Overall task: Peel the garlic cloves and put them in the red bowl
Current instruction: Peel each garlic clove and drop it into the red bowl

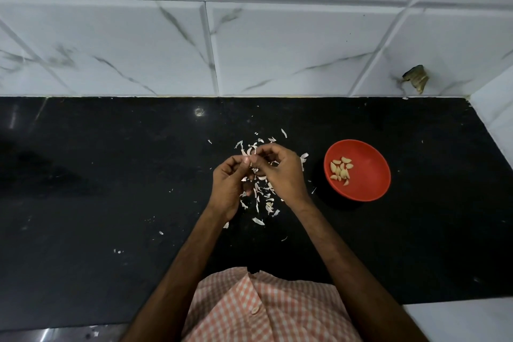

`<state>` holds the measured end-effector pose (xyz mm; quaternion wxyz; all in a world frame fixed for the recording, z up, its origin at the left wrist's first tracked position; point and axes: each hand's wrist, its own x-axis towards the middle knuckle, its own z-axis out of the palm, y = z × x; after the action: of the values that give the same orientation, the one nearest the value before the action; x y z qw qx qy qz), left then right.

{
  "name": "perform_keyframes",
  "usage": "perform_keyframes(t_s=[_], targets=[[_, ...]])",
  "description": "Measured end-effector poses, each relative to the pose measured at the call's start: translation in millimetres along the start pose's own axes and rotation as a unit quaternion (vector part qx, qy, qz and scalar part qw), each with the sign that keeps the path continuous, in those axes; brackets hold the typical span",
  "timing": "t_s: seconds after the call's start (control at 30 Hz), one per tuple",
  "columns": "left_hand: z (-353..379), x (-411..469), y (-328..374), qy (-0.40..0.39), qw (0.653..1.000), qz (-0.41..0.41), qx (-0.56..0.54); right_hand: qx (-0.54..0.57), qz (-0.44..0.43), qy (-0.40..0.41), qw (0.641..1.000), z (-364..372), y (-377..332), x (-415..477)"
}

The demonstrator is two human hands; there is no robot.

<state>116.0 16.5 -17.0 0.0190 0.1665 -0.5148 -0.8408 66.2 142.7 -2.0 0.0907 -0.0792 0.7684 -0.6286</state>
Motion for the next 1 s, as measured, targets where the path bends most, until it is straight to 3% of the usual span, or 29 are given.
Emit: perform_keyframes(t_s=[0.3, 0.57, 0.67, 0.8, 1.0], targets=[[4.0, -1.1, -1.8, 0.003, 0.999, 0.013, 0.03, -0.035, 0.004, 0.063, 0.997, 2.9, -5.2, 1.3], [5.7, -0.1, -4.0, 0.011, 0.999, 0.036, 0.01, 0.149, 0.131, 0.06, 0.978, 7.6, -7.8, -2.8], [7.2, -1.5, -5.0, 0.006, 0.999, 0.032, -0.01, 0.162, 0.129, 0.061, 0.976, 8.8, -8.1, -2.8], [8.3, -0.7, -2.0, 0.005, 0.999, -0.006, -0.043, 0.106, 0.054, 0.072, 0.99, 3.9, -4.8, -1.2], [7.1, 1.3, -3.2, 0.033, 0.996, -0.038, -0.073, -0.119, -0.026, 0.061, 0.991, -14.7, 2.5, 2.1]])
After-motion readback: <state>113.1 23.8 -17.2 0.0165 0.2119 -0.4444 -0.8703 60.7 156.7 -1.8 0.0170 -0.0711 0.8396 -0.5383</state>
